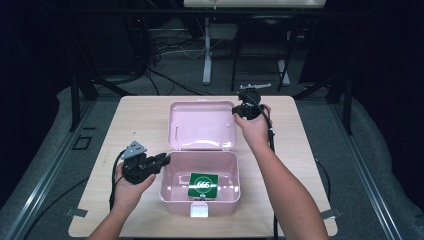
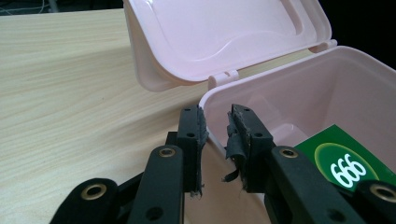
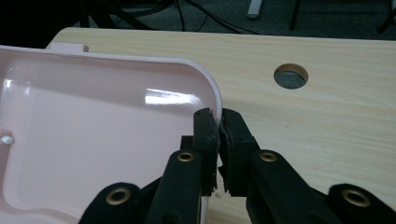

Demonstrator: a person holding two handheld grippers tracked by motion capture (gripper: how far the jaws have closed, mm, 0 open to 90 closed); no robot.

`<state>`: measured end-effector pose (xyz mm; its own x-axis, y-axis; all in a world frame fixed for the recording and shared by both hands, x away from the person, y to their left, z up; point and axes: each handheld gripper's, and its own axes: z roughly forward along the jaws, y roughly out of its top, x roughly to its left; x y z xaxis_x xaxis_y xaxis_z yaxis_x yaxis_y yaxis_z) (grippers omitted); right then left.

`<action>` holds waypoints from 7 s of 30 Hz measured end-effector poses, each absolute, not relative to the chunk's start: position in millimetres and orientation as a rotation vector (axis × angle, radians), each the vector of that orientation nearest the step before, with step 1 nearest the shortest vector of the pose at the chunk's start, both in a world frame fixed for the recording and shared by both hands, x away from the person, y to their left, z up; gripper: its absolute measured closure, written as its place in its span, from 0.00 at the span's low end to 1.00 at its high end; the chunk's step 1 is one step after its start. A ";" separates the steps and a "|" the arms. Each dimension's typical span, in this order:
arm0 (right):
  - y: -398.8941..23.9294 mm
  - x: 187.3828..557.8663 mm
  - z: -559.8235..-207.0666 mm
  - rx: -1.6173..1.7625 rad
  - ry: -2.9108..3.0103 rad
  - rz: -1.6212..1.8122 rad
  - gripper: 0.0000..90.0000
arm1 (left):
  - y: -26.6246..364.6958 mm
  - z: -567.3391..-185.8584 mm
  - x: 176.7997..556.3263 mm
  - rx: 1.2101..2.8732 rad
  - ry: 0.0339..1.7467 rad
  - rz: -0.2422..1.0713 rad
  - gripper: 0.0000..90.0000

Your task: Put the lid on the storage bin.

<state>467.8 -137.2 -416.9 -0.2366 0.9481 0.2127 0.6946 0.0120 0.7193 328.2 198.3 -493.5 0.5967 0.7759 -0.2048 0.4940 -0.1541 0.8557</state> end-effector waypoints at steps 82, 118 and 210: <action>-151.7 349.7 -377.2 1.277 1.859 1.325 0.97 | 204.1 -488.9 321.5 1.797 1.029 0.349 0.90; -155.1 312.0 -386.5 1.258 1.804 1.405 0.95 | 211.1 -446.5 316.0 1.756 0.967 0.452 0.80; -191.3 308.7 -396.7 1.348 1.751 1.590 0.65 | 203.9 -397.2 280.3 1.736 0.844 0.508 0.75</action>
